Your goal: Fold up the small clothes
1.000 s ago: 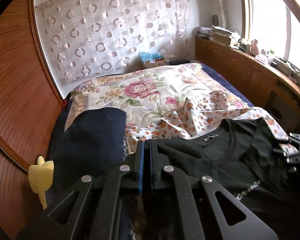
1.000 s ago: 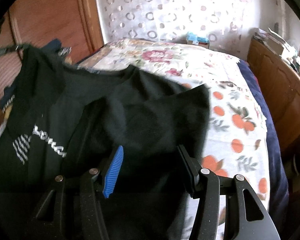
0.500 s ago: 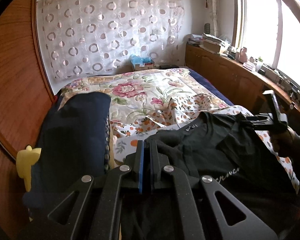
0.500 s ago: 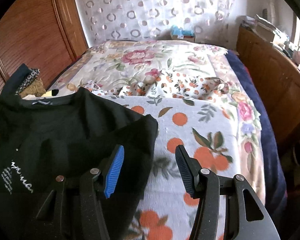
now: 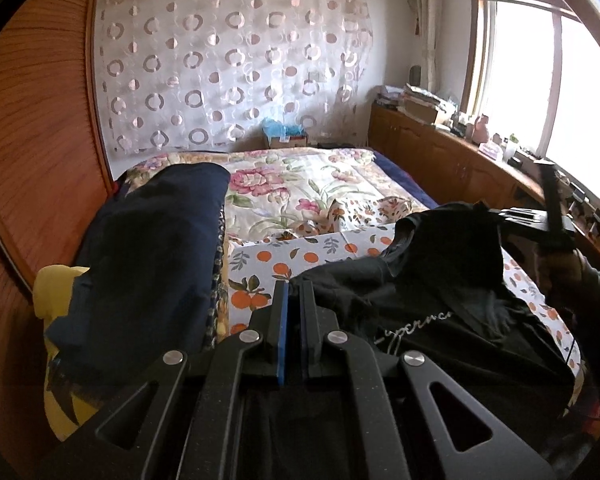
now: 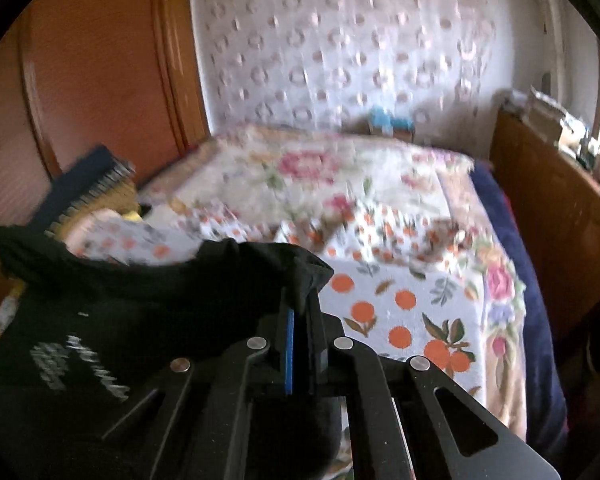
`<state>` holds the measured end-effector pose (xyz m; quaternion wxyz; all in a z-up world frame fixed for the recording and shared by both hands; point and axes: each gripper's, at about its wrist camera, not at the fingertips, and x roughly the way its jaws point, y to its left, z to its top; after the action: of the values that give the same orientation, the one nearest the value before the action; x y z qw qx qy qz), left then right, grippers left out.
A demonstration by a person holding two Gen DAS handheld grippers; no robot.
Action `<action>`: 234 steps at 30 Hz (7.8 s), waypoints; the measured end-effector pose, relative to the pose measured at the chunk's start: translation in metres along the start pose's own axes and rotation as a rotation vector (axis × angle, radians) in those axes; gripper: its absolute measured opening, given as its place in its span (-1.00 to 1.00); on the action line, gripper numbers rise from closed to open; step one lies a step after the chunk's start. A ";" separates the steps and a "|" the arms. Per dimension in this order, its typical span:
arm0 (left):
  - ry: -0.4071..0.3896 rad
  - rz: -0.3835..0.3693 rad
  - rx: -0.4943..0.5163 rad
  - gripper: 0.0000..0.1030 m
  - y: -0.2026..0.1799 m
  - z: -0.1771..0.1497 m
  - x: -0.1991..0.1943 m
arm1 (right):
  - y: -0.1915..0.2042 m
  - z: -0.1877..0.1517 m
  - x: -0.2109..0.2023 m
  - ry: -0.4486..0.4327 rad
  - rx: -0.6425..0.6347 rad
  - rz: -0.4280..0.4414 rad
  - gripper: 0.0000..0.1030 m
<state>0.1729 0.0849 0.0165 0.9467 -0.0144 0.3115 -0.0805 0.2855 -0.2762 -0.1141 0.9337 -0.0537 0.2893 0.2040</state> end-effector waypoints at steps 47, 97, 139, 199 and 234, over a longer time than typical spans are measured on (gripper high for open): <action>-0.096 0.027 -0.049 -0.47 -0.005 -0.138 -0.150 | 0.083 -0.152 -0.223 0.050 -0.096 -0.068 -0.91; 0.244 0.074 -0.038 0.48 0.030 -0.143 0.008 | 0.017 -0.105 -0.102 0.102 0.061 -0.134 -0.92; 0.295 0.007 -0.021 -0.19 0.037 -0.116 0.037 | 0.018 -0.115 -0.080 0.211 0.011 -0.041 -0.27; -0.544 0.013 0.081 -0.89 -0.029 0.055 -0.225 | 0.122 0.043 -0.387 -0.514 -0.191 -0.263 -0.81; 0.004 0.168 0.067 -0.91 0.007 0.077 0.161 | 0.028 0.184 -0.069 0.077 -0.070 -0.200 -0.81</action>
<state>0.3472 0.0636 -0.0162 0.9495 0.0435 0.3106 -0.0113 0.3180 -0.2346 0.0772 0.9351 -0.1229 0.3109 0.1174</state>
